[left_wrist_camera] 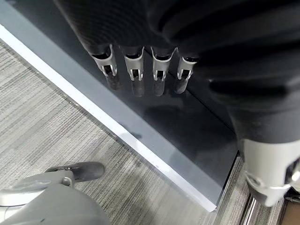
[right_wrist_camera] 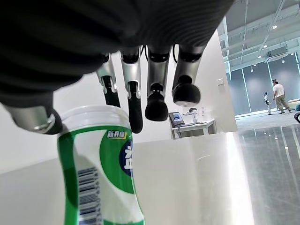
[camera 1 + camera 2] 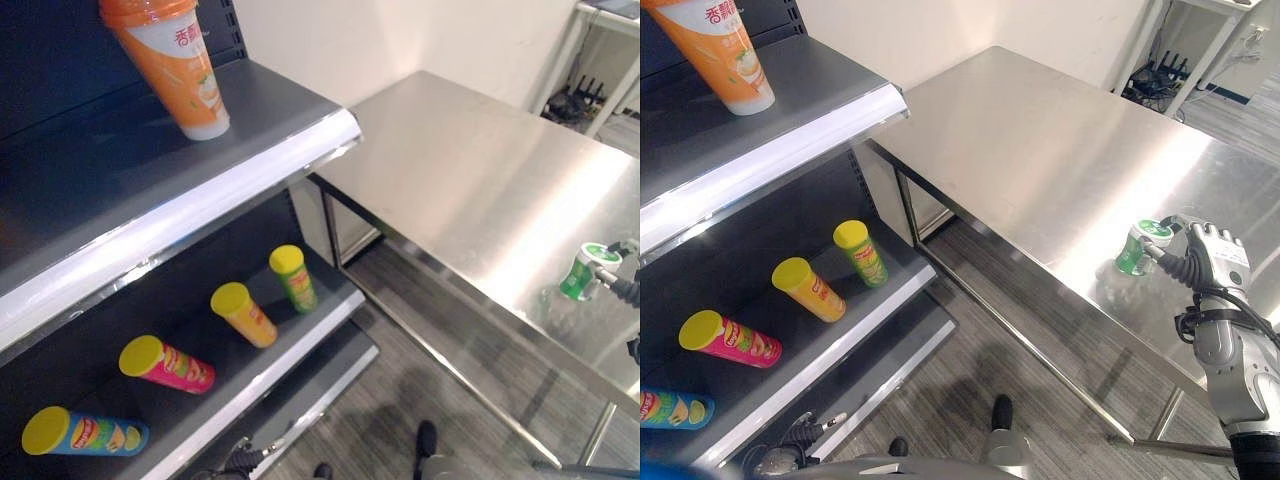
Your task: Put the goods on the table back onto the shelves and tidy them up.
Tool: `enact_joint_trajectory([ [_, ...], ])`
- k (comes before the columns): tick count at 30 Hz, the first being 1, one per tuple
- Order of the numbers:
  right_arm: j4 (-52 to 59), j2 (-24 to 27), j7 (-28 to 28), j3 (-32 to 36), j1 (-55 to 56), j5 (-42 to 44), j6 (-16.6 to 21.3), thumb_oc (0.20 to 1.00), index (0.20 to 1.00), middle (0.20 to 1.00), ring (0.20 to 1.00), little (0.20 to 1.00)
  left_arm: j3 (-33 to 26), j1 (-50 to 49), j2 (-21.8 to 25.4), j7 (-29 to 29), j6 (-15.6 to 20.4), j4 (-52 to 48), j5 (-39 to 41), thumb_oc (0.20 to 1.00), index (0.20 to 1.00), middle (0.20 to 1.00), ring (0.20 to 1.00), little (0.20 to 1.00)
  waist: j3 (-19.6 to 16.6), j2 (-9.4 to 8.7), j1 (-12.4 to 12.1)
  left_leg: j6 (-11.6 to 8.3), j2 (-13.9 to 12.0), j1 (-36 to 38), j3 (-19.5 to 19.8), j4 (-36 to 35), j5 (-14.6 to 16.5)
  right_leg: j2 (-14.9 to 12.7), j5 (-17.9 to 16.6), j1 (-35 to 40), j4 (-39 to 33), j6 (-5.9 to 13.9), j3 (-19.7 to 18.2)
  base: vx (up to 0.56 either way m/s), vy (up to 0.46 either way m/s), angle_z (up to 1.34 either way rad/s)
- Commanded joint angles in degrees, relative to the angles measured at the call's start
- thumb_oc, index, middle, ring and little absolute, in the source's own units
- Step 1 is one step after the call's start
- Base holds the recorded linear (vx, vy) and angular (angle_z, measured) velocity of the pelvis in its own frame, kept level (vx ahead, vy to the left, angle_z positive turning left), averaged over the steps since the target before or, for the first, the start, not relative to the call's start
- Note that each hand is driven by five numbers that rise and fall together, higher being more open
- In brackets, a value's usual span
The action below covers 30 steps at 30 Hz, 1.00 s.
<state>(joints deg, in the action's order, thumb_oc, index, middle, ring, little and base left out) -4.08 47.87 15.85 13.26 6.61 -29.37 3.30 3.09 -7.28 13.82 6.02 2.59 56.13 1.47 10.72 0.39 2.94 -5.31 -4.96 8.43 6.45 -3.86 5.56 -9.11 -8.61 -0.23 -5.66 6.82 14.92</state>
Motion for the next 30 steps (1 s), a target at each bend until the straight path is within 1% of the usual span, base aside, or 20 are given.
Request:
enact_joint_trajectory([
  [1,-0.4,3.5,2.5,-0.2,-4.6,-1.7,-0.2,0.2,0.2,0.2,0.2,0.2,2.0,1.7,4.5,0.9,1.7,1.5,-0.8,1.0,1.0,1.0,1.0,1.0,0.0,-1.79,-1.4,0.67,-0.5,-2.5,-4.2,2.1,1.9,-3.7,11.3,3.0,4.9,4.38,-1.8,0.0,0.0,0.0],
  [18,5.6,-0.1,2.1,0.7,0.0,-4.3,0.2,0.2,0.2,0.2,0.2,0.2,1.1,2.0,3.9,1.3,1.6,1.7,-0.6,1.0,1.0,1.0,1.0,1.0,0.0,-2.11,-0.4,0.8,-0.4,-2.5,-4.9,2.4,2.0,-3.9,10.8,2.6,4.9,4.64,-2.2,0.0,0.003,-0.02],
  [30,6.0,-1.8,1.8,0.1,1.2,-5.1,0.1,0.2,0.2,0.2,0.2,0.2,0.7,1.7,3.8,1.5,1.5,1.8,-1.0,1.0,1.0,1.0,1.0,1.0,0.0,-1.95,0.0,1.14,0.0,-2.2,-5.8,2.5,2.3,-4.5,10.2,2.1,5.1,5.03,-2.8,-0.01,0.012,-0.06],
])
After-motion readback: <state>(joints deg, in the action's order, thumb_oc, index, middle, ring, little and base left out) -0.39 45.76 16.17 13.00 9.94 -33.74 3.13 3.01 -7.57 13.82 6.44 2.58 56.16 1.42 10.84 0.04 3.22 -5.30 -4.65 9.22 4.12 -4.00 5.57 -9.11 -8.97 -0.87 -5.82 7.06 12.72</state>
